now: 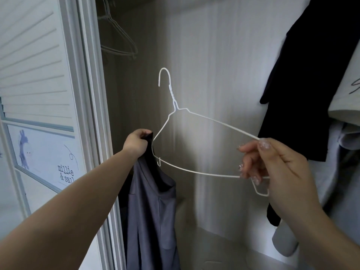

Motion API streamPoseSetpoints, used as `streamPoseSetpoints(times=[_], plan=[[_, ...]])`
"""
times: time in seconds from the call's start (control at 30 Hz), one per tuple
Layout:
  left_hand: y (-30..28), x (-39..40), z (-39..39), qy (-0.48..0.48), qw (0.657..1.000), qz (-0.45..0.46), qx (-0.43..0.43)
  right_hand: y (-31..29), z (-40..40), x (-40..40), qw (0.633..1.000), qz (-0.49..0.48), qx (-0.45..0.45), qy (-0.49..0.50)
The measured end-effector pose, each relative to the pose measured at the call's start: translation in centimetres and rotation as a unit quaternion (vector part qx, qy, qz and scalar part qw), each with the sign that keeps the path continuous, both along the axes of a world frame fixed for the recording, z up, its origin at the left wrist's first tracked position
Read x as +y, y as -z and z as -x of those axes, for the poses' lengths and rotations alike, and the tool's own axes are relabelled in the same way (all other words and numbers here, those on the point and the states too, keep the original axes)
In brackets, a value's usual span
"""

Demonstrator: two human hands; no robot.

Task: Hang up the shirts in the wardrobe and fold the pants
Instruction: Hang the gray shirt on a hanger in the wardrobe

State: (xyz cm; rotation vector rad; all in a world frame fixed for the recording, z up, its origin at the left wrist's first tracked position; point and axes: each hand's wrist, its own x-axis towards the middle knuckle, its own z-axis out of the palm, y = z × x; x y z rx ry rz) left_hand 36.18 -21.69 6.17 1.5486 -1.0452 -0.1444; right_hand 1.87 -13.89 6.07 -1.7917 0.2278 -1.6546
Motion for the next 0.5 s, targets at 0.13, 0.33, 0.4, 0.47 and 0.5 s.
streamPoseSetpoints(times=[0.13,0.33,0.4,0.47,0.5], plan=[[-0.1,-0.2,-0.7,0.01,0.998,-0.032,-0.051,0.0,0.2,-0.1,0.999,-0.011,-0.028,-0.016],[-0.2,-0.4,-0.7,0.014,0.998,-0.027,-0.054,0.0,-0.5,-0.5,0.999,-0.007,-0.017,-0.029],[-0.4,-0.3,0.2,0.038,0.999,-0.011,-0.032,0.3,-0.9,-0.9,1.0,-0.011,-0.012,-0.025],[-0.6,-0.2,1.3,0.06,0.998,0.002,-0.006,0.6,-1.3,-1.2,1.0,-0.013,-0.004,-0.022],[-0.8,0.0,2.0,0.072,0.997,0.01,0.007,0.8,-1.5,-1.4,1.0,-0.015,0.003,-0.023]])
